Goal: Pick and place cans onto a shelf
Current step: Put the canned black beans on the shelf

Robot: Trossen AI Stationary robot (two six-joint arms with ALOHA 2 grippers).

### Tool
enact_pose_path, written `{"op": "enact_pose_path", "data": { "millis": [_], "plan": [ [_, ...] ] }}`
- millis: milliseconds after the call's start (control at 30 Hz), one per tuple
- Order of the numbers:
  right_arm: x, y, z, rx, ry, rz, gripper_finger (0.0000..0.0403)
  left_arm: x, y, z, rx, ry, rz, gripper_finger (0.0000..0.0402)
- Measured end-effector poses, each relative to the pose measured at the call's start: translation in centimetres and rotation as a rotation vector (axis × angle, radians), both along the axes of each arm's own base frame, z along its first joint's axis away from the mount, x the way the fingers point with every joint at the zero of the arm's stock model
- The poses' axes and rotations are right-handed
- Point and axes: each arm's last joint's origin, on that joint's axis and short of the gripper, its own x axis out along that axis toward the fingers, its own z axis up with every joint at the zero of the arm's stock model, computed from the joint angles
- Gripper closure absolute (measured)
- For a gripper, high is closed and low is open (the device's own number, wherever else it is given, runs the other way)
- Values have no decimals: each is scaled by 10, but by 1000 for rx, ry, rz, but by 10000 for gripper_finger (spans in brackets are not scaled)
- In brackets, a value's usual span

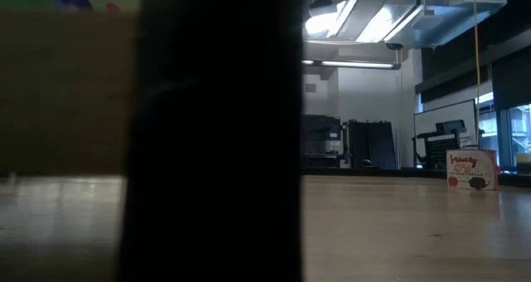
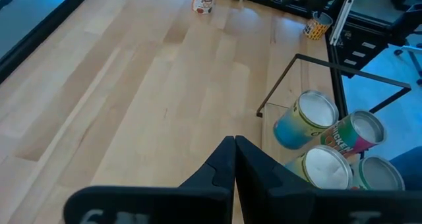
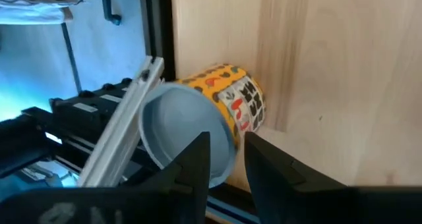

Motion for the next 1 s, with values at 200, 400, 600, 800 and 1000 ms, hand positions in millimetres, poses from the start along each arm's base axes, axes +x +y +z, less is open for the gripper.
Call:
{"op": "enact_pose_path", "data": {
  "millis": [200, 400, 600, 800, 1000],
  "plan": [
    [-4, -2, -6, -51, -24, -17, 307, 0, 0, 0, -1, -2, 0, 400],
    [-3, -3, -6, -83, -84, -3, 307, 2, -1, 2, -9, -31, 12, 398],
    [-3, -2, -8, -85, -87, 8, 307, 2, -1, 3, -12, -40, 17, 400],
    [1, 5, -17, -71, -63, 20, 315, 2, -1, 3, -11, -41, 17, 397],
    [2, 7, -19, -61, -56, 14, 376, 2, -1, 3, -11, -41, 19, 400]
  ]
}}
